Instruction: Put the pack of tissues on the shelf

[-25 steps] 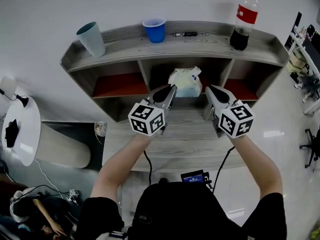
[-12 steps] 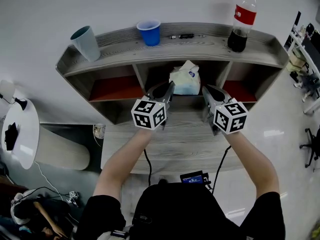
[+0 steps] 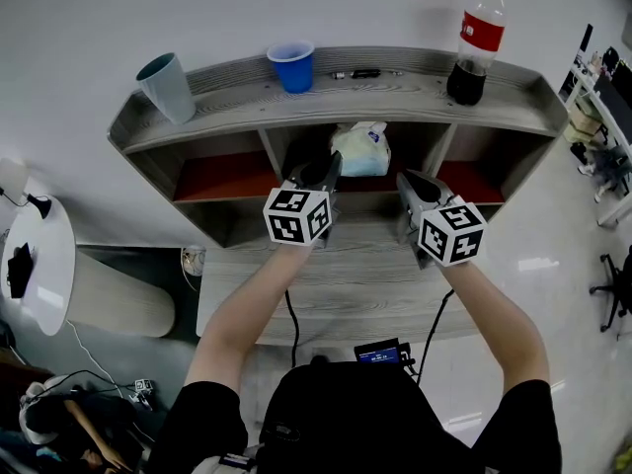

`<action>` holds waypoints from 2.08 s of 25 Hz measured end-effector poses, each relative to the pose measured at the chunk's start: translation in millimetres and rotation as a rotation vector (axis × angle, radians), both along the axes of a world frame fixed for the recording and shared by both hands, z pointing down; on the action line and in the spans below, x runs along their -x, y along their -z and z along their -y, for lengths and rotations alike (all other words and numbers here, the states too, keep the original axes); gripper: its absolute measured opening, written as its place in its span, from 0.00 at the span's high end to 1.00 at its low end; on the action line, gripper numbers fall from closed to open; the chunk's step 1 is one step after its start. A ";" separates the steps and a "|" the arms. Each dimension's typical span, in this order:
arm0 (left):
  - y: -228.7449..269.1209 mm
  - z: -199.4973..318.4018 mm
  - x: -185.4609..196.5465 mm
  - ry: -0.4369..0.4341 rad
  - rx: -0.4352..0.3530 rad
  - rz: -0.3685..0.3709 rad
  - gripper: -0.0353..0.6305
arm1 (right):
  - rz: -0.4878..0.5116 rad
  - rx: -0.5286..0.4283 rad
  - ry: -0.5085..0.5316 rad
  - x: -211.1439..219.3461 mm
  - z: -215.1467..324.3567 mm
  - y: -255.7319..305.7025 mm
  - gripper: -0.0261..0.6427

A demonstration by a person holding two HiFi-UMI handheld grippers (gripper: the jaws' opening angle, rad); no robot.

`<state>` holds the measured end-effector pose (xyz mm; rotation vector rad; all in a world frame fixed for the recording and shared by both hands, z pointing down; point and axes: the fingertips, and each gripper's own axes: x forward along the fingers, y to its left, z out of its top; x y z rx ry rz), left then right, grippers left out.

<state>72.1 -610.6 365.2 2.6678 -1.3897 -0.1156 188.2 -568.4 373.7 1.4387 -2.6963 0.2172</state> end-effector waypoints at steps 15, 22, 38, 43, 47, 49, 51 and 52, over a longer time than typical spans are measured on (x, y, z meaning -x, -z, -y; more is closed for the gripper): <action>-19.4 -5.7 0.1 -0.007 0.050 0.098 0.88 | -0.040 0.007 0.012 1.5 -12.9 -10.7 0.95; -27.9 -8.8 11.3 -0.005 0.117 0.033 0.82 | -0.048 0.008 0.013 3.4 -21.5 -13.5 0.95; -18.6 -45.6 28.2 -0.088 0.078 0.020 0.71 | -0.075 0.006 0.024 17.2 -41.2 -10.2 0.95; -16.5 -72.4 34.1 -0.114 0.026 0.008 0.87 | -0.105 -0.034 0.059 29.9 -56.6 -7.3 0.95; -22.8 -91.8 34.0 -0.147 -0.003 0.017 0.94 | -0.100 -0.037 0.072 34.2 -67.4 -8.8 0.96; -28.4 -101.2 32.6 -0.170 -0.012 0.014 0.94 | -0.103 -0.039 0.079 35.5 -73.7 -11.5 0.96; -34.5 -110.3 31.2 -0.188 -0.013 0.009 0.94 | -0.100 -0.037 0.079 35.6 -80.0 -15.3 0.96; -37.8 -115.0 30.0 -0.198 -0.015 0.015 0.94 | -0.095 -0.032 0.078 35.1 -82.9 -17.6 0.96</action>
